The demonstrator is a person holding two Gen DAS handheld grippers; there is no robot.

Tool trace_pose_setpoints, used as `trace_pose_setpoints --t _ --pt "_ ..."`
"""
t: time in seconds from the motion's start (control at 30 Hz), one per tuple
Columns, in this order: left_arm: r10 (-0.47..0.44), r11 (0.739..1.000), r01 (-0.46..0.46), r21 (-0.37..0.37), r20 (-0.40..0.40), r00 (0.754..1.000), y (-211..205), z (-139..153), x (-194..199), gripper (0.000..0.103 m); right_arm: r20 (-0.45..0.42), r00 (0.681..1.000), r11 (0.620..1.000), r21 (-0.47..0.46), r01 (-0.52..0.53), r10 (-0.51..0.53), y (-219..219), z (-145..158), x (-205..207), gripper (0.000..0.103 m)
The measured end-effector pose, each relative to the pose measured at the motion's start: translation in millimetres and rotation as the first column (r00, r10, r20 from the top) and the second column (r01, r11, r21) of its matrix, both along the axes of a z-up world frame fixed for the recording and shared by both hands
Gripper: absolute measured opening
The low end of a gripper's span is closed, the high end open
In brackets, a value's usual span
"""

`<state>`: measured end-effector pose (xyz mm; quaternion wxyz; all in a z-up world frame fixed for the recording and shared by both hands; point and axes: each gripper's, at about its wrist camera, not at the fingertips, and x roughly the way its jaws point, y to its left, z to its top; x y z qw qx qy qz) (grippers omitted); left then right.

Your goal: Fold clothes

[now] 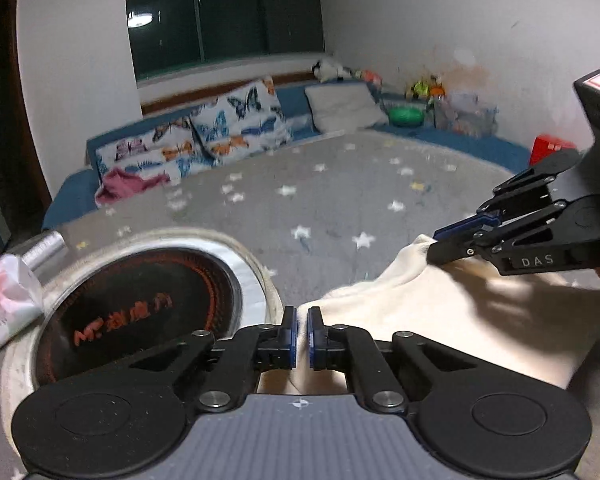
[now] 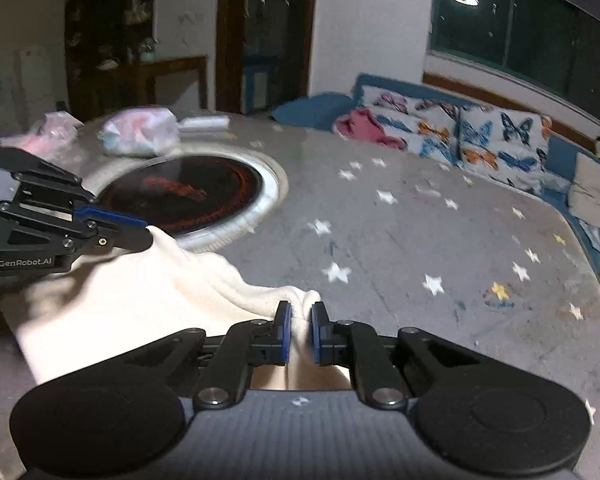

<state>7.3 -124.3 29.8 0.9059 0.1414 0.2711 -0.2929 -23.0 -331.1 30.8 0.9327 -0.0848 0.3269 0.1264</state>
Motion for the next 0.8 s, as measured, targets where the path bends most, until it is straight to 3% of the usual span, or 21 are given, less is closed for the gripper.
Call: trace_pose_setpoints --t 0.1,0.33,0.5,0.67,0.8 --pt "0.019 1.000 -0.018 0.025 -0.033 0.999 -6.4 -10.2 9.6 0.011 -0.011 1.000 1.000 -0.017 0.012 -0.012 0.2 -10.9 3.1 0.012" --pt "0.031 1.000 -0.031 -0.004 -0.039 0.999 -5.7 1.7 5.0 0.013 0.025 1.000 1.000 0.023 0.018 -0.018 -7.1 11.2 -12.4 0.013" --pt "-0.049 0.998 0.048 -0.044 -0.031 0.998 -23.0 13.5 -4.5 0.013 0.011 0.999 0.999 0.029 -0.031 0.031 -0.4 14.4 -19.2 0.013" --pt "-0.037 0.999 0.035 -0.020 -0.122 0.992 -44.1 -4.2 16.4 0.014 -0.031 0.999 1.000 0.014 -0.018 0.018 0.6 -1.4 -11.9 0.013" --pt "-0.020 1.000 0.017 -0.020 -0.131 0.991 -46.8 -5.4 21.1 0.014 -0.024 1.000 1.000 0.026 0.010 -0.009 -10.9 -0.5 -20.1 0.013"
